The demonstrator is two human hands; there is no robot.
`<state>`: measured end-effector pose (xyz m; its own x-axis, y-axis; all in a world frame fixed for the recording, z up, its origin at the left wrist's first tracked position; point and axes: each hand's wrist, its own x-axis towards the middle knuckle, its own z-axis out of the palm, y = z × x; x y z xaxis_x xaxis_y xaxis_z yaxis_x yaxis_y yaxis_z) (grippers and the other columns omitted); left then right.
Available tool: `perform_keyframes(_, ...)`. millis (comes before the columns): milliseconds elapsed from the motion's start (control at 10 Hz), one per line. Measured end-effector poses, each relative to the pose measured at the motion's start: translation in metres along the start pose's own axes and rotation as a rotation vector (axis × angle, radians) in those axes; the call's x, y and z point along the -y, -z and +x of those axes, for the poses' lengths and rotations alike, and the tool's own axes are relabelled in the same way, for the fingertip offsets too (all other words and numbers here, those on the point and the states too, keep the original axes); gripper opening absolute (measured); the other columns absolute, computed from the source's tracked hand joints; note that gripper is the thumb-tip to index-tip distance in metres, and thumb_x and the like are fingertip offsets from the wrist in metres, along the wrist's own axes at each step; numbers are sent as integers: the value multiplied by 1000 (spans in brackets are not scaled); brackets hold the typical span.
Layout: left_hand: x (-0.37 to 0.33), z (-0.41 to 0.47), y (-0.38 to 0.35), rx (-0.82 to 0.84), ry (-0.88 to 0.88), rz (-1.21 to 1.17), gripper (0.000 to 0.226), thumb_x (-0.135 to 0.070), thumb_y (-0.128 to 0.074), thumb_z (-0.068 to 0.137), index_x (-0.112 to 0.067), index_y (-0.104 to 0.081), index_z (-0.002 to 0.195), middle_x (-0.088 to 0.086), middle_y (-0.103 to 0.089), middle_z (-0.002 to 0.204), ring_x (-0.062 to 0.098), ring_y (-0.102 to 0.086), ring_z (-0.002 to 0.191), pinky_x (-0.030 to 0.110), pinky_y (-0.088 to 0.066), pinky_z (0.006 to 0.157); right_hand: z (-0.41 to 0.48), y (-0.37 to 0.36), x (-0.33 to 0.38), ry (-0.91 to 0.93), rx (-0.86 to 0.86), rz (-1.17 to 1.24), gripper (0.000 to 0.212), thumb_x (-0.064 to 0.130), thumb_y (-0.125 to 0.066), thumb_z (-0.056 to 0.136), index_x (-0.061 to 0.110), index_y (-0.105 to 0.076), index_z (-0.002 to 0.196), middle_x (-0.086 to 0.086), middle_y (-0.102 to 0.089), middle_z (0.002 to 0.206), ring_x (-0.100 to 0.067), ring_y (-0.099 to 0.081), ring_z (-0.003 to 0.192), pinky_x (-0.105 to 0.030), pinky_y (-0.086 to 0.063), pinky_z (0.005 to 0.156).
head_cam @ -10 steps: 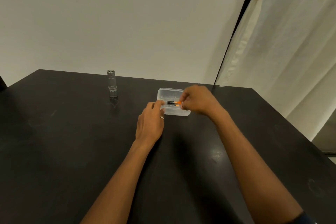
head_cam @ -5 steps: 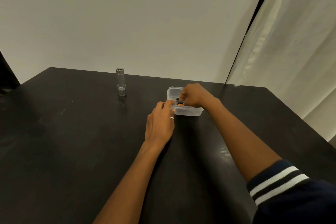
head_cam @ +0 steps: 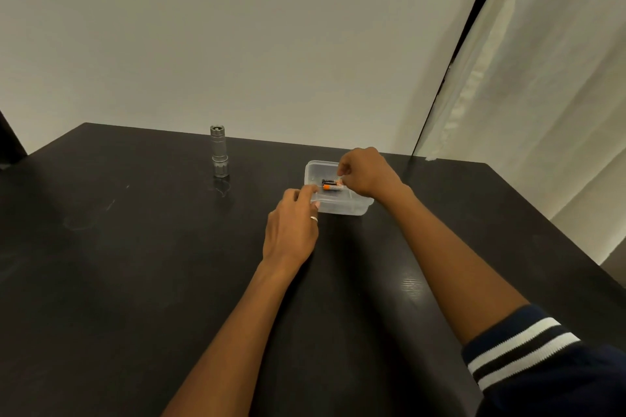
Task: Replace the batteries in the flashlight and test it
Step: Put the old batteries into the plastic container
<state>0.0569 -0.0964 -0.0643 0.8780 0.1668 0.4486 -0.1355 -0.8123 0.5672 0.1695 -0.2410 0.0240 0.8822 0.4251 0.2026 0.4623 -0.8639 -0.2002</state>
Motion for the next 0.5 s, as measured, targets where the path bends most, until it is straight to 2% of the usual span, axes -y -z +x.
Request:
perform_keyframes(200, -2, -2, 3, 24, 15, -6, 43, -25, -55, 104, -20, -47, 145, 10, -56, 129, 22, -63, 103, 38, -60, 84, -23, 10, 1, -5, -100, 33, 13, 13, -64, 92, 14, -76, 95, -5, -75, 91, -19, -67, 78, -31, -56, 73)
perform_keyframes(300, -6, -3, 6, 39, 26, -20, 42, -28, -53, 105, -22, -45, 146, 10, -56, 131, 22, -63, 106, 38, -59, 86, -36, 14, -1, -14, -100, 31, 11, 18, -63, 93, 16, -74, 91, -2, -73, 90, -17, -65, 78, -30, -54, 71)
perform_keyframes(500, -12, -9, 14, 23, 85, -139, 52, -27, -60, 101, -21, -37, 147, 10, -49, 141, 26, -54, 124, 37, -51, 95, -62, 8, 2, -11, -152, 41, 20, 28, -64, 96, 15, -75, 106, -4, -73, 108, -20, -67, 92, -37, -59, 83)
